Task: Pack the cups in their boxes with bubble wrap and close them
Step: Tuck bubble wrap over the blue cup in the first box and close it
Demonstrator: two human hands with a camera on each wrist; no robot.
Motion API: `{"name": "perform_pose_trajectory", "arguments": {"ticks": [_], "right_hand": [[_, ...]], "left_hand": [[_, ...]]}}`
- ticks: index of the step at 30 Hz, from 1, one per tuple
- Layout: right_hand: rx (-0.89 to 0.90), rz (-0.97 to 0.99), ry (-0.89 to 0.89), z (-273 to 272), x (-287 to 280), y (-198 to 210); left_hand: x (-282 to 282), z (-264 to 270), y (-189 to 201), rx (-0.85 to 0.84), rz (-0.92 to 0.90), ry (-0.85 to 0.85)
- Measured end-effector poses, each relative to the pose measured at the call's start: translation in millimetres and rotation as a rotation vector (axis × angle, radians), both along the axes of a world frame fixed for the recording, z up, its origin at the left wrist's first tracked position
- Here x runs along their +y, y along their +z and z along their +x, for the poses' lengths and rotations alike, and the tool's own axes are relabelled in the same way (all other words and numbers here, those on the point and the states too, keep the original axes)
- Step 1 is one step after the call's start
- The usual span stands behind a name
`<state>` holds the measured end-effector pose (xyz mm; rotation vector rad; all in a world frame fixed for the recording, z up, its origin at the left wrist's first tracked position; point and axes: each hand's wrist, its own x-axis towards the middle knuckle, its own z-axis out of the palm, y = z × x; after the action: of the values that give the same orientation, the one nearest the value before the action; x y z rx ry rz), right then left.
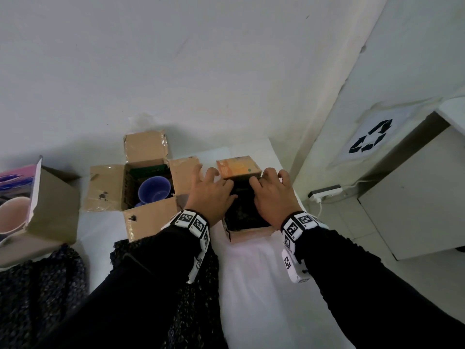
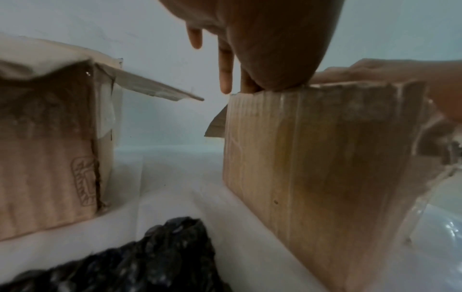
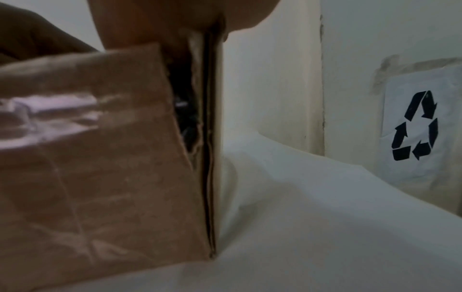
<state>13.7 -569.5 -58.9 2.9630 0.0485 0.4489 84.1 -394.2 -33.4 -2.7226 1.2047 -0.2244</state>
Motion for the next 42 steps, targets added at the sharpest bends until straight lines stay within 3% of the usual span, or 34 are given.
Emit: {"name": "perform_pose_trajectory", "arguments": {"ticks": [5,12,17,20,26,31,36,42], "right_hand": [[0.069,-0.004,-0.031,-11.1,0.4,3.2],[0.196,0.018,-0.021,-17.6,-4.3,6.4],[0.016,0.321,0.15,-43.2,-12.2,13.6],[0.093,0.213,0.268,-65.9,-15.6,8.6],[0.066,0.035,0.3,-74.7,-19.3,-2.8],[0.052,0.006,0.239,-79.8,-15.1,-1.1],[0.108,0.098,0.201,-83.3,6.4,10.1],[0.192,0.335,0.206,-57.4,32.0,19.7]], "left_hand": [[1.8,-1.7,-1.5,-0.048,0.03,0.01],[-7.8,-2.1,1.8,0.036,0.138,-0.01],[17.0,-17.9,-6.2,-0.021,-0.124,-0.085],[33.6,-29.0,-14.6,0.049,-0.144,-0.192],[34.7,-47.1,-15.9,-0.088,-0.11,-0.344],[30.4,-59.2,-11.9,-0.134,-0.053,-0.241],[30.1,-59.3,-4.5,-0.143,-0.027,-0.12],[42.6,-53.4,-15.7,0.075,-0.396,-0.036]]}}
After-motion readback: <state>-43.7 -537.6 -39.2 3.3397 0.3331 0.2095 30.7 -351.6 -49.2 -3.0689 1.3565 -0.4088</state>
